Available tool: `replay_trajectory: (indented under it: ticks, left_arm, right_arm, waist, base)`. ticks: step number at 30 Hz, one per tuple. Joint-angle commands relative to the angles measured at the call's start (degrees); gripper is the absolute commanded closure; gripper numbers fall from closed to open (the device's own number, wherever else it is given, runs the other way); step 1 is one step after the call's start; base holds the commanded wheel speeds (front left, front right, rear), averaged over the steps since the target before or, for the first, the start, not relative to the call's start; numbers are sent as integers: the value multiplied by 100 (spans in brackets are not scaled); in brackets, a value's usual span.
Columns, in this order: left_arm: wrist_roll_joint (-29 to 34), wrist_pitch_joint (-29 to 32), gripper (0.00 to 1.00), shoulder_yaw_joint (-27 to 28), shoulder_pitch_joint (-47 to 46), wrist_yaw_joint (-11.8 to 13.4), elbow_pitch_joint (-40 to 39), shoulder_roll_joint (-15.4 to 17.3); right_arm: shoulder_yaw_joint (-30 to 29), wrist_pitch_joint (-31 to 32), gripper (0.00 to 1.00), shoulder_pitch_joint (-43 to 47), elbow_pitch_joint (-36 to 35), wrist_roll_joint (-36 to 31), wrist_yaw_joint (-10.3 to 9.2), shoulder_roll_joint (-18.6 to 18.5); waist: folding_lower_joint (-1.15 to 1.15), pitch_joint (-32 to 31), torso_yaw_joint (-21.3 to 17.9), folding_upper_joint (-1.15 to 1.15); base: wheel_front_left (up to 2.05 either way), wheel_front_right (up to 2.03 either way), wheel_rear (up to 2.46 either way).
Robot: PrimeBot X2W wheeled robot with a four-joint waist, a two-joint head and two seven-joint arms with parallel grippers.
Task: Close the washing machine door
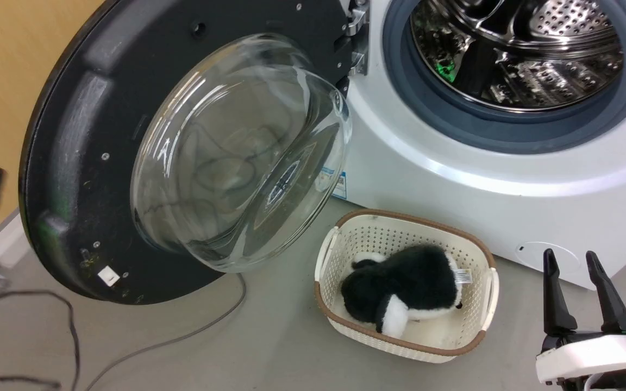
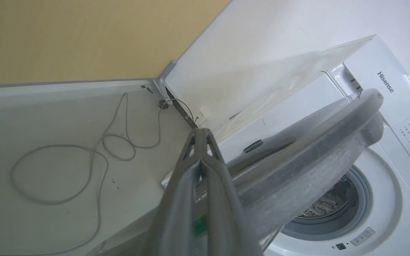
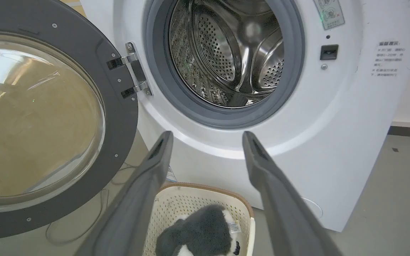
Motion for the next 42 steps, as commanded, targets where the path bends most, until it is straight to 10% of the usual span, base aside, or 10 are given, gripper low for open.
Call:
replay_trajectory:
  ticks: [1,23,42]
  left_arm:
    - [-326,138,100,-115,219,-55,-126,20]
    - [-1675,862,100,-2288,1352,-164,-1810,654]
    - [-1535,101,100,-4978,800,-165,-2735,404]
  right_arm:
    - [7,-63,0,-108,-1,48,4,20]
    - [-22,-271,0,-105,65,333,5,24]
    - [22,-271,0,-177,25,326,5,24]
  waist:
    - [0,52,48,0]
    - [0,78,541,0]
    - [0,49,-436,0]
  base:
    - [0,0,0]
    - [0,0,0]
    - [0,0,0]
